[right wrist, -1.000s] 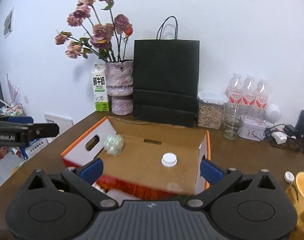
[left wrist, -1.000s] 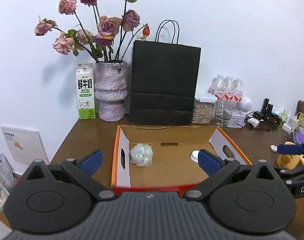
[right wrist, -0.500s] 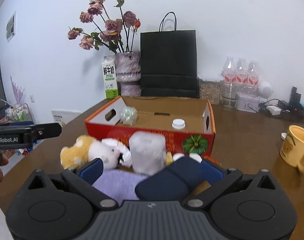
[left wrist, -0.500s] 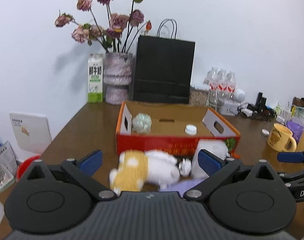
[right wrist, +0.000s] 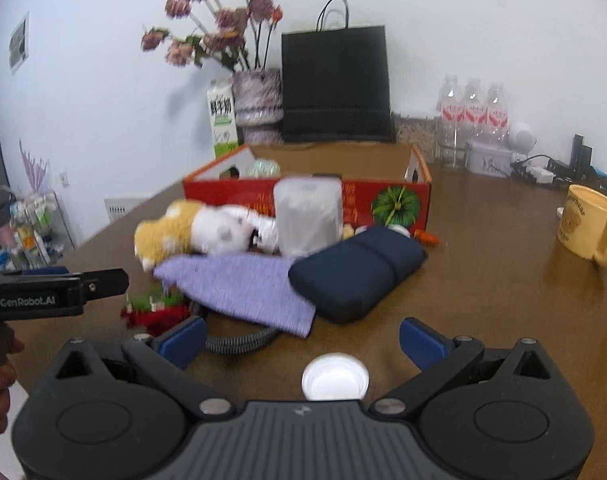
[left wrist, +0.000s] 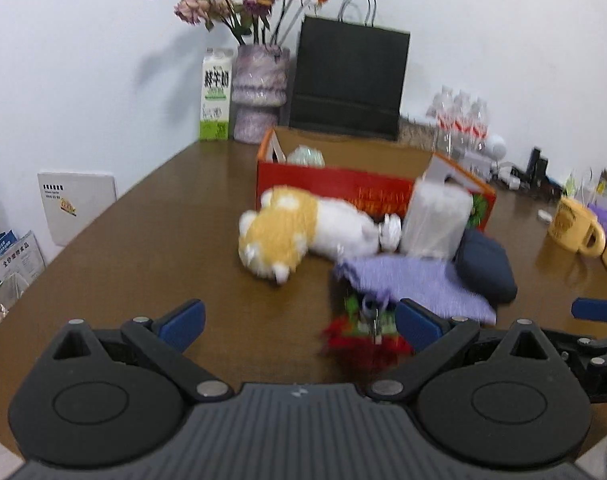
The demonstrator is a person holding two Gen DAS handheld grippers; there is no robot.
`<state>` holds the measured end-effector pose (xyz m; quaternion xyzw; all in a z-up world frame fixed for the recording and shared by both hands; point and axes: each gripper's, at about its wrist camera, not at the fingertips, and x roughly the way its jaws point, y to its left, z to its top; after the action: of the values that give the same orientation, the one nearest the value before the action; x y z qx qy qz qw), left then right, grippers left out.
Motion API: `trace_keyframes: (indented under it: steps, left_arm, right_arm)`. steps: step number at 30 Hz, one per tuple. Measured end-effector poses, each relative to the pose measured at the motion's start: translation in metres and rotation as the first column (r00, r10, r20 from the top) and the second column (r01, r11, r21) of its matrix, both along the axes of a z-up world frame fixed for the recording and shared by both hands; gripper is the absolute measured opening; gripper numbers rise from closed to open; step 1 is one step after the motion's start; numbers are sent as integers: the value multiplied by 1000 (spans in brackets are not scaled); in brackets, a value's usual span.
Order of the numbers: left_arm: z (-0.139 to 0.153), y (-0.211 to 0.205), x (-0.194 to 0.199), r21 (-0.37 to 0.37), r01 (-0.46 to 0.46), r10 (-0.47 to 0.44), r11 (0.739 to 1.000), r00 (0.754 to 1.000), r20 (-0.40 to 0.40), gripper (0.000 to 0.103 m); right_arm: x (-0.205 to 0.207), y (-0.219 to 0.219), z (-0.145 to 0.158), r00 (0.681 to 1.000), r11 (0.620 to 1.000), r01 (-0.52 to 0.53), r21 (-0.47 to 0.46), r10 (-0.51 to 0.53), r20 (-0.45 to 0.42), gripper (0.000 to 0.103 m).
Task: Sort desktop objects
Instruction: 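Withdraw both tools from the box back toward the table, then grasp the second white bottle cap with the right tool while the left tool grasps the red rose keychain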
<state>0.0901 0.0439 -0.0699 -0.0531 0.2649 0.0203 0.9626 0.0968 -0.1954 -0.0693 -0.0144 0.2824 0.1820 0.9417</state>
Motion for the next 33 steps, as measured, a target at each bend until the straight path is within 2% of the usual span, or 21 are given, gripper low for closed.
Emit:
trace_keyframes:
  steps: [5,12,18,20,21,23,25,27,33]
  left_arm:
    - [-8,-5,-2,16,16,-16,1000,1000,-25,103]
    - [-11,-10,-1,22,21,-20,1000,999,-45,103]
    - [-15,-11,3,23,24,-22,999,998,-65,103]
    - [-16,-11,3,23,27,-25,999,997,-70,103]
    - [-17,-11,3,24,29,-27,999,997,-72,103]
    - [-17,-11,3,25,35,-33,999,997,-72,103]
    - [-17,-12,4,24,44,-42,999,997,-71,103]
    - [-17,-15,5,26,56,-54,998,996,-70,103]
    - [-18,-21,12,40,84,-81,996,994,-75,103]
  right_arm:
    - [-3,8,-12,999,999,-22,-31,21,-29,103]
    - [-3,5,-18,999,999,3,-45,-4,-35,103]
    - [2,3,-28,998,999,-3,-49,0,-66,93]
    - [4,3,-31,998,999,-4,-53,1,-65,86]
    - [5,2,-33,998,999,-1,-51,-2,-66,78]
    - [7,0,-34,998,999,8,-45,-11,-60,73]
    - [7,-1,-35,999,998,17,-57,-19,-40,52]
    - [8,-3,-34,999,999,9,-47,-10,-33,39]
    - [8,-5,-35,1000,1000,4,-29,-5,-26,39]
